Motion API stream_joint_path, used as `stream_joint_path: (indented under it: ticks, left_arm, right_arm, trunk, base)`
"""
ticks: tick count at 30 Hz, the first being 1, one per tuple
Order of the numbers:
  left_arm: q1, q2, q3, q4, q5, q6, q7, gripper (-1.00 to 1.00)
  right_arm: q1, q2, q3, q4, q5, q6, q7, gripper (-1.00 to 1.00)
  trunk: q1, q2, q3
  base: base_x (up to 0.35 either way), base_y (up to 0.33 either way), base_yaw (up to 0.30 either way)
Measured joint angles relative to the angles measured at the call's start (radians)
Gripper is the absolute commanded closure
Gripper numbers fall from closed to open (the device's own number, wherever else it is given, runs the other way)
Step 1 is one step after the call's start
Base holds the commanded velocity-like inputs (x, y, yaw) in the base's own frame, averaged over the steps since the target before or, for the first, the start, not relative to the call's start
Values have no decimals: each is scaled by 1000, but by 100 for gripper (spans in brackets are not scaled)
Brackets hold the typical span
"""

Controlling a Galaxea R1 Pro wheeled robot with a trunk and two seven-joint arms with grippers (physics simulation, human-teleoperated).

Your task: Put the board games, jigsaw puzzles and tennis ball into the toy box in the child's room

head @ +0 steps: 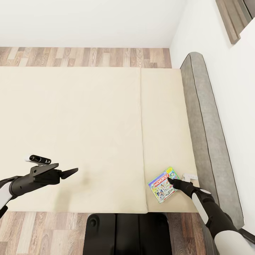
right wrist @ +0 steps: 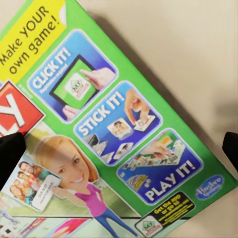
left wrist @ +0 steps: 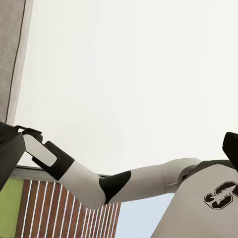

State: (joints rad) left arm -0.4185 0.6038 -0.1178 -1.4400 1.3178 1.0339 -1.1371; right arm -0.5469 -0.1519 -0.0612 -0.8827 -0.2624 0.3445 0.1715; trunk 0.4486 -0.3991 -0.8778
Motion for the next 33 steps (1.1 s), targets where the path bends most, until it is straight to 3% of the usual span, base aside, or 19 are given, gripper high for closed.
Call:
stream_joint_path:
  ticks: [12,15,33]
  left_arm:
    - [0,0,0,0,0,0,0,-100]
    - [-1,0,-1,1,-1,0,-1,-100]
    - [0,0,0,1,0,-1,0,-100]
  right_arm:
    - [0,12,-19,8,8,-1,-1,-100]
    - [1,27,19,7,6,-1,3,-100]
    - [0,28,20,7,-1,-1,1,-100]
  trunk:
    - [0,0,5]
    - [1,1,7]
    - [0,0,8]
  base:
    - [0,0,0]
    - [0,0,0]
    - [0,0,0]
